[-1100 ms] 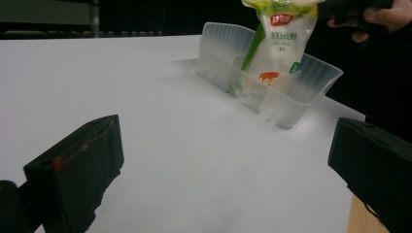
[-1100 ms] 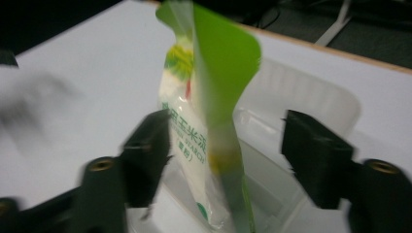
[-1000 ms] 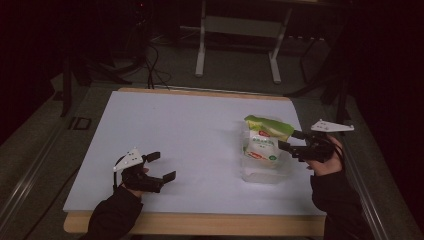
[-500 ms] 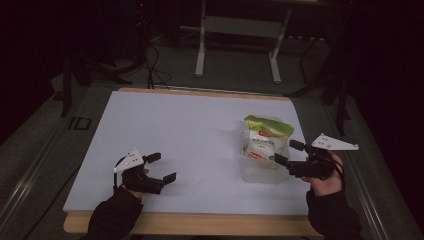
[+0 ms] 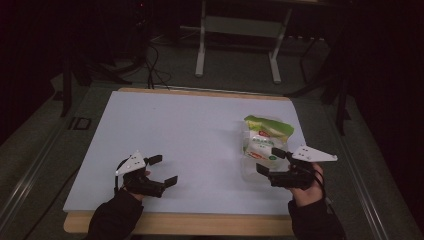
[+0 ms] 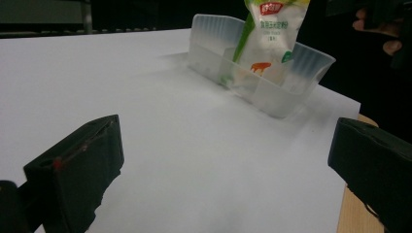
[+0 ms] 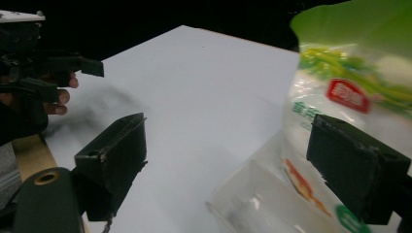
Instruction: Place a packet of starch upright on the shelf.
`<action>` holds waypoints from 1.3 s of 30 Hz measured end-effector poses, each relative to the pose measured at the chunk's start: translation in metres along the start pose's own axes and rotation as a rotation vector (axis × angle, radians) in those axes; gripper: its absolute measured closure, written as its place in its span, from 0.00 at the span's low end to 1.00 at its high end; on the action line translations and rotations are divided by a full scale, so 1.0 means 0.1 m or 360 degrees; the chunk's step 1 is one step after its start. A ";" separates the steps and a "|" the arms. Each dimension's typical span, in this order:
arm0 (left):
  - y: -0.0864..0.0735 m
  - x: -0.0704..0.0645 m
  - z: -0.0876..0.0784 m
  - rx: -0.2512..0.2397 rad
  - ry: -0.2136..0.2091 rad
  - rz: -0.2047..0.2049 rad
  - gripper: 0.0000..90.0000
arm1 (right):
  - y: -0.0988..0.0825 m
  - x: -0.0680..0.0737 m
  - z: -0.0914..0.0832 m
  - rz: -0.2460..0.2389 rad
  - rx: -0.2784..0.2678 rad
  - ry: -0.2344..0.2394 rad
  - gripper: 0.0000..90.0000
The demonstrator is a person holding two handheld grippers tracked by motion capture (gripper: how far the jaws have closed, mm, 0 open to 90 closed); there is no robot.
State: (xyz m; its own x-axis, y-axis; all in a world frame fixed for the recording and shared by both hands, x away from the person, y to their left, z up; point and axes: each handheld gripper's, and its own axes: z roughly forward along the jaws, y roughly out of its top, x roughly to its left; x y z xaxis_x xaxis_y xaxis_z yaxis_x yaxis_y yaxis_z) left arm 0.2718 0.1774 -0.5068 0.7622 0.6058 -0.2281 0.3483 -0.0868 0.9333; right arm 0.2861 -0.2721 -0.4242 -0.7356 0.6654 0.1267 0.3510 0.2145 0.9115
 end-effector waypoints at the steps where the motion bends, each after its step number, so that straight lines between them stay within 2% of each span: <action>1: 0.00 0.00 0.00 0.0006 0.0001 0.0002 0.00 | -0.01 0.02 0.02 -0.0002 -0.0008 0.0004 0.16; 3: -0.01 -0.01 0.01 0.0013 -0.0002 0.0004 0.00 | -0.05 0.05 0.07 0.0008 -0.0007 0.0034 0.16; 7: -0.02 -0.03 0.01 0.0024 -0.0006 0.0018 0.00 | -0.11 0.14 0.17 -0.0044 0.0023 0.0068 0.16; 13: -0.03 -0.04 0.01 0.0031 -0.0009 0.0023 0.00 | -0.19 0.25 0.24 -0.0100 0.0017 0.0052 0.16; 17: -0.04 -0.04 0.01 0.0036 -0.0008 0.0031 0.00 | -0.22 0.30 0.24 -0.0122 -0.0013 0.0058 0.16; 20: -0.04 -0.04 0.02 0.0043 -0.0021 0.0032 0.00 | -0.27 0.33 0.25 -0.0137 -0.0004 0.0068 0.16; 24: -0.05 -0.04 0.01 0.0050 -0.0012 0.0042 0.00 | -0.34 0.36 0.29 -0.0167 0.0016 0.0100 0.15; 26: -0.05 -0.04 0.01 0.0047 -0.0011 0.0044 0.00 | -0.36 0.37 0.29 -0.0195 0.0012 0.0096 0.15; 30: -0.06 -0.03 0.01 0.0056 -0.0010 0.0051 0.00 | -0.40 0.41 0.29 -0.0203 -0.0012 0.0110 0.15; 37: -0.08 -0.05 0.02 0.0072 -0.0013 0.0091 0.00 | -0.47 0.42 0.34 -0.0218 -0.0018 0.0095 0.15; 39: -0.09 -0.06 0.01 0.0071 0.0005 0.0116 0.00 | -0.47 0.43 0.36 -0.0232 -0.0023 0.0087 0.15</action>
State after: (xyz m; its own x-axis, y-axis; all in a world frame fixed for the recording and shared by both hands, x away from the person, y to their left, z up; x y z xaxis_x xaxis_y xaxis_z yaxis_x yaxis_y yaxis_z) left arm 0.2649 0.1732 -0.5138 0.7847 0.5991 -0.1590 0.3160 -0.1660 0.9341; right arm 0.2586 -0.2279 -0.4757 -0.8089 0.5878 0.0132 0.2299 0.2957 0.9272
